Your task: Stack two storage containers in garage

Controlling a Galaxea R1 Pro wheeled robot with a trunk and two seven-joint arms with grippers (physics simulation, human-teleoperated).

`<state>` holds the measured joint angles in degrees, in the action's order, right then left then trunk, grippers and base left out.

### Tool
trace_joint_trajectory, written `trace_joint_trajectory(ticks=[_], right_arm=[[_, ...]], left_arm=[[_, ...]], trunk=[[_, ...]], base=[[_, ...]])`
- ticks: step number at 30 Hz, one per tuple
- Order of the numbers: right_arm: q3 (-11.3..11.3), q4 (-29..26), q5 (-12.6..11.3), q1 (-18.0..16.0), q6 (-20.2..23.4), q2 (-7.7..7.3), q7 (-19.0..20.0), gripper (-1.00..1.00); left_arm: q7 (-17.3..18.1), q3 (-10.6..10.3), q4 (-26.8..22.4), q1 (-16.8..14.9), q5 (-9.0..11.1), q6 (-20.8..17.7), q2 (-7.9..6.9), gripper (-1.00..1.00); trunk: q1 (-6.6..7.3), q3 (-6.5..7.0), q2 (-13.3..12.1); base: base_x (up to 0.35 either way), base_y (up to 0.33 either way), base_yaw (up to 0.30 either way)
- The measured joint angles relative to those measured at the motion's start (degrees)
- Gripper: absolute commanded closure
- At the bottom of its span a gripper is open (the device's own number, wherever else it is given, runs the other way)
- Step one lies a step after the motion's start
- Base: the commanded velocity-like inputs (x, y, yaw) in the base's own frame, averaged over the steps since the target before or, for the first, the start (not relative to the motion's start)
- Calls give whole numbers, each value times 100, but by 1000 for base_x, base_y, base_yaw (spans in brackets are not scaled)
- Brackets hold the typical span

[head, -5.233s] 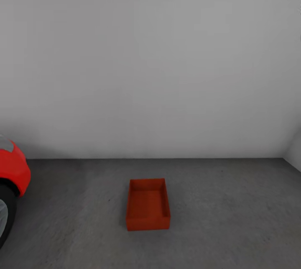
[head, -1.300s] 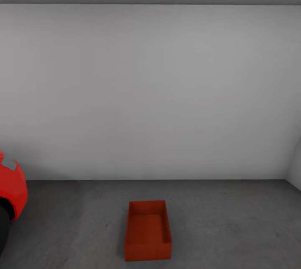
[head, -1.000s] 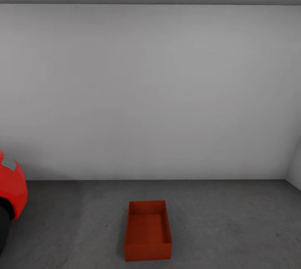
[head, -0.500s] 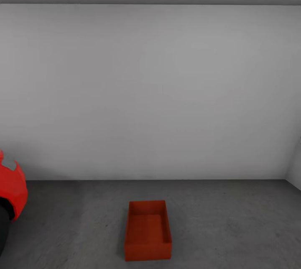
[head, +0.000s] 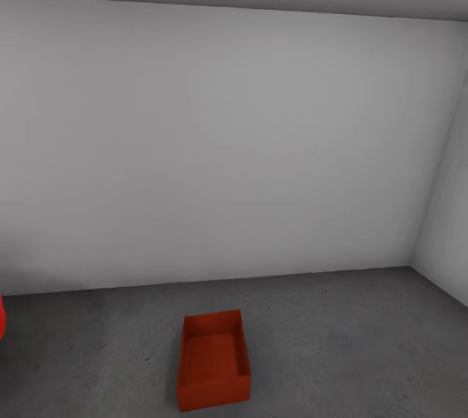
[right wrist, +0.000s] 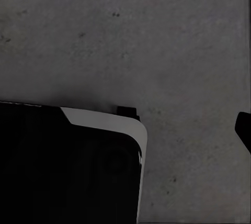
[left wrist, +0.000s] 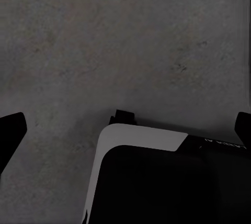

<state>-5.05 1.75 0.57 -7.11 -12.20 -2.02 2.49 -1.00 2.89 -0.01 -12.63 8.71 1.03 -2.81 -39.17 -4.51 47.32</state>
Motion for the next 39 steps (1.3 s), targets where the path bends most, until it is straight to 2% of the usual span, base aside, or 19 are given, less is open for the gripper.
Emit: trace_joint_trajectory(ticks=[39], right_arm=[[1,0,0,0,152,0,7,-100]], left_arm=[[0,-6,0,0,0,0,0,-100]], trunk=[[0,0,0]], base=[[0,0,-286]])
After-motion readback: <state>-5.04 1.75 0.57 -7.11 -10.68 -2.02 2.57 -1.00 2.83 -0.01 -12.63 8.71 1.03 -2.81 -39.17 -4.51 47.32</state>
